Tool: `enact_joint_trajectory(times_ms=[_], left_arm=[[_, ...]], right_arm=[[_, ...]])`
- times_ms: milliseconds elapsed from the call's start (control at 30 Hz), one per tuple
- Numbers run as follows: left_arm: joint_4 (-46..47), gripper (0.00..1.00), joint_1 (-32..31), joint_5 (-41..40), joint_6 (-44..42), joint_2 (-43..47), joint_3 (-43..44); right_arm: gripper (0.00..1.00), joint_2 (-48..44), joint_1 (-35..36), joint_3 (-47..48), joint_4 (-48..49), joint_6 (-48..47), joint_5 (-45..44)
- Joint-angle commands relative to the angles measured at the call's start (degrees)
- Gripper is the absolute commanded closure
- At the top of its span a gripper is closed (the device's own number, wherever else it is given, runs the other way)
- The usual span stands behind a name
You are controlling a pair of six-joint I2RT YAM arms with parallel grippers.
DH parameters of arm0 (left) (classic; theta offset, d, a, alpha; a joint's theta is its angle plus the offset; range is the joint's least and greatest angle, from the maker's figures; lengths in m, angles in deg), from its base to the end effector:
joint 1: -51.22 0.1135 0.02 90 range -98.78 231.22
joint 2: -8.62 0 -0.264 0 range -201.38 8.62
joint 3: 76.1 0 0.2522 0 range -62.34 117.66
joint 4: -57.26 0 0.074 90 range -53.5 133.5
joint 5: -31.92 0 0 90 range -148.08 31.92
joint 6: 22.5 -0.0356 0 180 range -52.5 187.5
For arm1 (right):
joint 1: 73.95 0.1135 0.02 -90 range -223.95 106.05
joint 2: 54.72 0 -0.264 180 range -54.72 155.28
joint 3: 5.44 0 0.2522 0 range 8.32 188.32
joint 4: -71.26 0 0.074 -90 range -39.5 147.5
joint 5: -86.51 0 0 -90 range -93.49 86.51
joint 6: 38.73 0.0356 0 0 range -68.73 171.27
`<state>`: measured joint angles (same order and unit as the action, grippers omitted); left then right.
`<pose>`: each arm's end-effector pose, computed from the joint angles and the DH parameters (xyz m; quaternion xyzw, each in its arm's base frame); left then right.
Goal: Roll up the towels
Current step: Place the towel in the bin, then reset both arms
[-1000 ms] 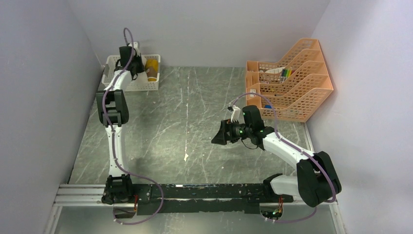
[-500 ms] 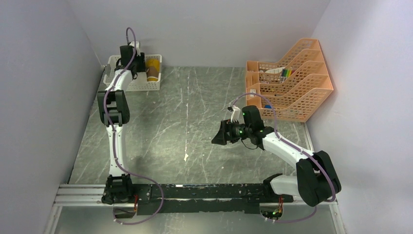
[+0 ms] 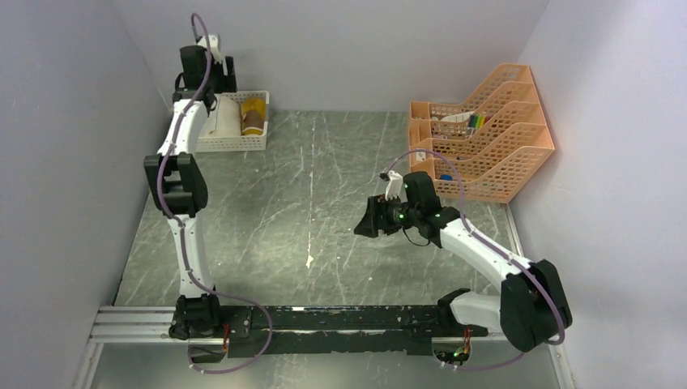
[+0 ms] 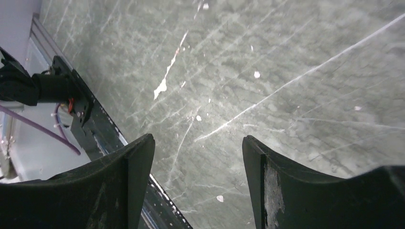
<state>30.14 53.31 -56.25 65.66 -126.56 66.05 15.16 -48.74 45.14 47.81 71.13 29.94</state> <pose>0.5601 0.0193 0.2924 0.0074 0.8198 0.0065 0.5725 0.2118 0.1214 0.2076 -0.1561 0.8711 0.3905 0.2535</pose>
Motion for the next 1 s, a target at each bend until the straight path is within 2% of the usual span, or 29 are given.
enact_joint_trajectory(times_ms=[0, 100, 200, 333, 400, 467, 500, 533, 700, 800, 967], left_arm=[[-0.34, 0.09, 0.02, 2.34, 2.51, 12.23, -3.03], [5.47, 0.00, 0.02, 3.42, 5.45, 25.44, -17.85], [11.76, 0.00, 0.02, 5.47, 10.35, 42.28, -35.08], [14.44, 0.01, -3.46, 2.67, 14.99, 61.63, -55.18], [14.64, 0.00, -5.21, 3.71, 16.88, 70.25, -62.53], [12.01, 0.00, -6.95, 5.01, 17.96, 76.83, -66.98], [10.13, 0.00, -7.53, 6.23, 18.22, 79.66, -68.76], [8.11, 0.00, -7.95, 7.31, 18.80, 82.10, -70.46], [1.48, 0.00, -8.68, 12.16, 18.79, 92.34, -80.47], [-1.70, 0.00, -8.68, 11.82, 17.52, 96.09, -81.67], [-4.41, 0.00, -8.67, 11.83, 15.13, 97.36, -81.23]], right_arm=[[0.32, -5.33, 0.28, 4.87, -3.76, -1.81, -8.97], [0.32, -9.28, 0.28, 5.80, -1.63, -1.15, -17.77], [0.29, -12.63, 0.19, 5.79, 2.48, 1.19, -22.27], [0.28, -18.23, 0.28, 6.01, 5.95, 4.61, -26.11], [0.25, -21.59, 0.40, 5.86, 6.06, 5.64, -29.04], [0.16, -25.61, 0.36, 5.80, 5.52, 7.37, -33.25], [0.04, -27.51, 0.36, 5.81, 5.16, 7.91, -34.86], [0.00, -29.28, 0.36, 5.93, 4.89, 7.62, -36.08], [0.00, -33.40, 0.39, 8.35, 0.82, 6.64, -40.95], [0.00, -33.82, 0.35, 9.39, -0.80, 6.29, -42.50], [0.00, -32.70, 0.36, 8.25, -0.19, 5.02, -41.93]])
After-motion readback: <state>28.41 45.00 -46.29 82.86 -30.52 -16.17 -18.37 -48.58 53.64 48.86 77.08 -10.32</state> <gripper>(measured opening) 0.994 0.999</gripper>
